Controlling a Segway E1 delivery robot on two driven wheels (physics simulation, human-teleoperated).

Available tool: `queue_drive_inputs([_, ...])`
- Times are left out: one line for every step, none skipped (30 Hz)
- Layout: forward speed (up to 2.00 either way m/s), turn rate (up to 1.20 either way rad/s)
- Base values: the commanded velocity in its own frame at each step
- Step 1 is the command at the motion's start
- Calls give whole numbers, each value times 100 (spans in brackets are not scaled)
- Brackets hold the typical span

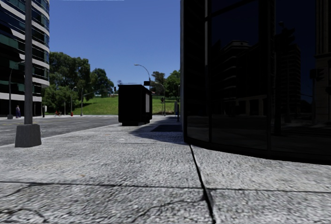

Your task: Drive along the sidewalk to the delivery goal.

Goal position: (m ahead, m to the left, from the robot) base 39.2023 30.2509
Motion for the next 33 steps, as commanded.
queue_drive_inputs([155,0])
queue_drive_inputs([155,0])
queue_drive_inputs([155,0])
queue_drive_inputs([155,0])
queue_drive_inputs([155,0])
queue_drive_inputs([155,0])
queue_drive_inputs([155,0])
queue_drive_inputs([155,0])
queue_drive_inputs([155,0])
queue_drive_inputs([155,0])
queue_drive_inputs([155,0])
queue_drive_inputs([155,2])
queue_drive_inputs([155,22])
queue_drive_inputs([155,43])
queue_drive_inputs([155,61])
queue_drive_inputs([155,61])
queue_drive_inputs([155,79])
queue_drive_inputs([155,84])
queue_drive_inputs([155,85])
queue_drive_inputs([155,69])
queue_drive_inputs([155,69])
queue_drive_inputs([155,24])
queue_drive_inputs([155,10])
queue_drive_inputs([155,3])
queue_drive_inputs([155,1])
queue_drive_inputs([155,1])
queue_drive_inputs([155,0])
queue_drive_inputs([155,0])
queue_drive_inputs([155,0])
queue_drive_inputs([155,0])
queue_drive_inputs([155,0])
queue_drive_inputs([155,0])
queue_drive_inputs([155,0])
